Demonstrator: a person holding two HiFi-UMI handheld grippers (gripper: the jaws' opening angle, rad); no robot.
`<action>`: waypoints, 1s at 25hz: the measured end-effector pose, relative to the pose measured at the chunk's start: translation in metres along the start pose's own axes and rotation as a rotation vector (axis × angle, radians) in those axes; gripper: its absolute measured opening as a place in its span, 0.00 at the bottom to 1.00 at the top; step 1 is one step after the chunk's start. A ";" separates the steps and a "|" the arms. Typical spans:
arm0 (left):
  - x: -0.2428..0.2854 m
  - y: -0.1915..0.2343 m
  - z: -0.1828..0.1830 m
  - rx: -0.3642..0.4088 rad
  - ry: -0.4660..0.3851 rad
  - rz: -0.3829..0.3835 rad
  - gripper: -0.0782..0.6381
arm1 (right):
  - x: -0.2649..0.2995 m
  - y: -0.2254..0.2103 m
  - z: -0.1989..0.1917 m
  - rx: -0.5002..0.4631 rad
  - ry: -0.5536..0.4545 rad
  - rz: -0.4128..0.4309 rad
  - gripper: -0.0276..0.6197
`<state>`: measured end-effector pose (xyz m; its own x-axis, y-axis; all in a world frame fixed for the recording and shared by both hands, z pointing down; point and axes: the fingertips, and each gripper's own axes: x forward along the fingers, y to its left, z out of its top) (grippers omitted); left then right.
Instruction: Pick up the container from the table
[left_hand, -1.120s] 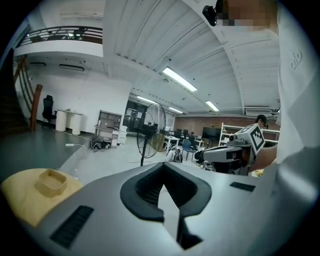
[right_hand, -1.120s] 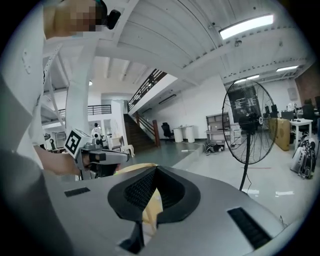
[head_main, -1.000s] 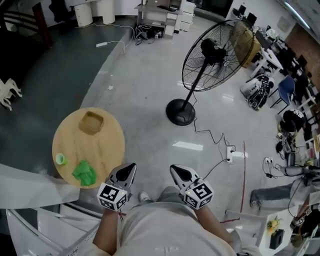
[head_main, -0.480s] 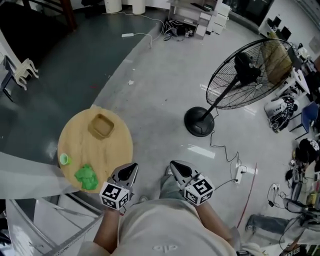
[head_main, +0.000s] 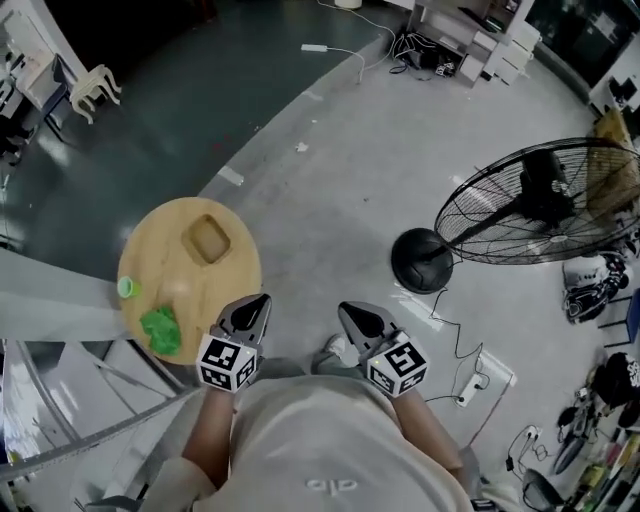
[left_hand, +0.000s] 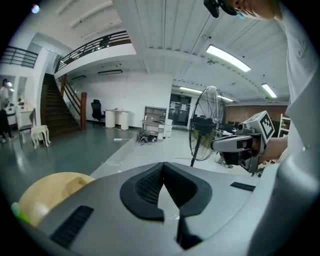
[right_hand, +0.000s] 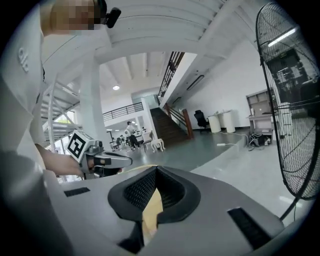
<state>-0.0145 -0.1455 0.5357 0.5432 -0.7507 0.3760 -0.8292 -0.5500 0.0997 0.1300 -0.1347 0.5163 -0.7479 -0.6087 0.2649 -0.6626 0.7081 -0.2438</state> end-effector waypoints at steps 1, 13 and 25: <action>0.005 0.003 0.002 0.002 0.009 0.035 0.13 | 0.002 -0.008 0.004 -0.008 0.004 0.023 0.08; 0.026 0.121 -0.046 -0.052 0.193 0.264 0.13 | 0.063 -0.031 0.021 -0.046 0.065 0.128 0.08; 0.075 0.243 -0.147 0.073 0.601 0.163 0.37 | 0.133 -0.063 0.058 -0.006 0.115 -0.014 0.08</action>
<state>-0.1947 -0.2816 0.7238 0.2232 -0.5016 0.8358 -0.8725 -0.4852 -0.0582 0.0701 -0.2805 0.5130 -0.7288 -0.5739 0.3735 -0.6727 0.7021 -0.2337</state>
